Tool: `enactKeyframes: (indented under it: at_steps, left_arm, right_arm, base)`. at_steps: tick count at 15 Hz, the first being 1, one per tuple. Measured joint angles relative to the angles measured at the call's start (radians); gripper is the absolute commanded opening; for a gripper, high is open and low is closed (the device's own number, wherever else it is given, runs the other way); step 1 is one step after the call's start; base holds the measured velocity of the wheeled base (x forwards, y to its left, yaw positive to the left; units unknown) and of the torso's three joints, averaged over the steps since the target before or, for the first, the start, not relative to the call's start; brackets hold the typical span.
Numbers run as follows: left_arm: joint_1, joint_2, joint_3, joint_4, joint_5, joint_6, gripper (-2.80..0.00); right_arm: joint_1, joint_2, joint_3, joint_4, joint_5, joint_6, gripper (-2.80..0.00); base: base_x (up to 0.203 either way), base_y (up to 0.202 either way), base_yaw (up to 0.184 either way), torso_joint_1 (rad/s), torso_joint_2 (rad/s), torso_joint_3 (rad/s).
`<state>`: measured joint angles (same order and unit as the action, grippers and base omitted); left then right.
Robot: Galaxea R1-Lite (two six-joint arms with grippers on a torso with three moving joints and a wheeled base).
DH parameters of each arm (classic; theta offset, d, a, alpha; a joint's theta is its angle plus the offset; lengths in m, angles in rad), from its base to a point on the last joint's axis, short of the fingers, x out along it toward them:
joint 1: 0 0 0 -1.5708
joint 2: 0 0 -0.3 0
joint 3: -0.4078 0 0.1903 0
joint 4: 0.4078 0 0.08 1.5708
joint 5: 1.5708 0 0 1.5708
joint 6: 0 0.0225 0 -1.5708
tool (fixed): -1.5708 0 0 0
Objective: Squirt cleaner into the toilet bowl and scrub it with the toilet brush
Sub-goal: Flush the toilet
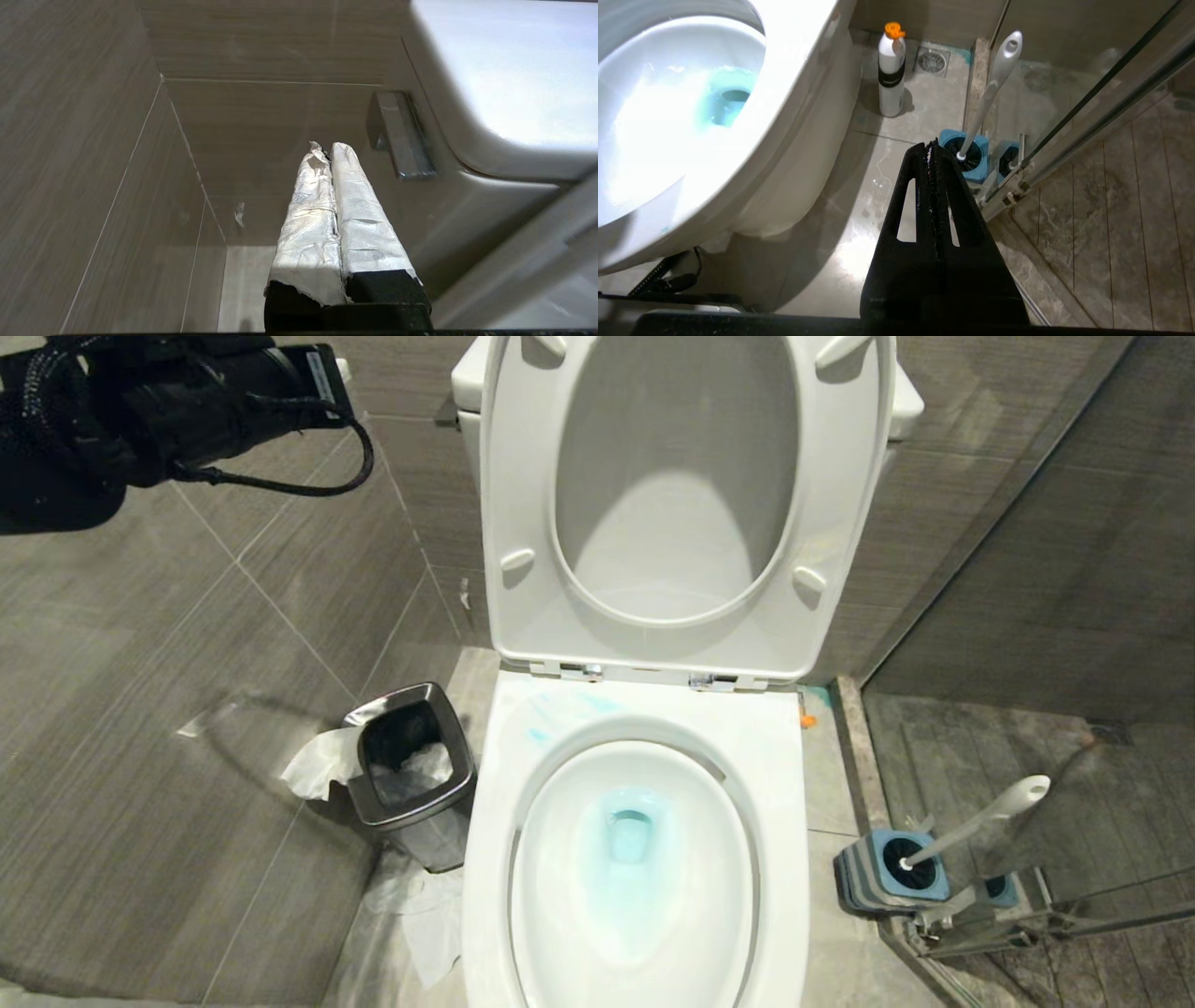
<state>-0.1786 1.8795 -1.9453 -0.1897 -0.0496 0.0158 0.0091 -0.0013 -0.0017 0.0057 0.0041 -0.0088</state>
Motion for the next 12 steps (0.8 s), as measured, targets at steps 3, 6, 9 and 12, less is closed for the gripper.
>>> enactKeyframes:
  at_steps: [3, 6, 9, 12]
  left_arm:
    - [0.009, 0.005, 0.000, -0.074, 0.000, -0.007, -2.80]
    - [0.012, 0.007, 0.000, -0.129, -0.002, -0.012, -2.80]
    - [0.013, 0.012, 0.000, -0.211, 0.000, -0.043, -2.80]
    - [0.012, 0.013, 0.000, -0.250, 0.000, -0.056, -2.80]
  right_arm:
    - [0.000, 0.000, 0.000, 0.000, 0.000, 0.000, -2.80]
    - [0.000, 0.000, 0.000, 0.000, 0.000, 0.000, -2.80]
    - [0.000, 0.000, 0.000, 0.000, 0.000, 0.000, -2.80]
    - [0.000, 0.000, 0.000, 0.000, 0.000, 0.000, -2.80]
  base:
    - [0.000, 0.000, 0.000, 0.001, 0.00, -0.198]
    - [0.000, 0.000, 0.000, 0.003, 0.00, -0.199]
    - [0.000, 0.000, 0.000, 0.006, 0.00, -0.197]
    - [0.000, 0.000, 0.000, 0.002, 0.01, -0.189]
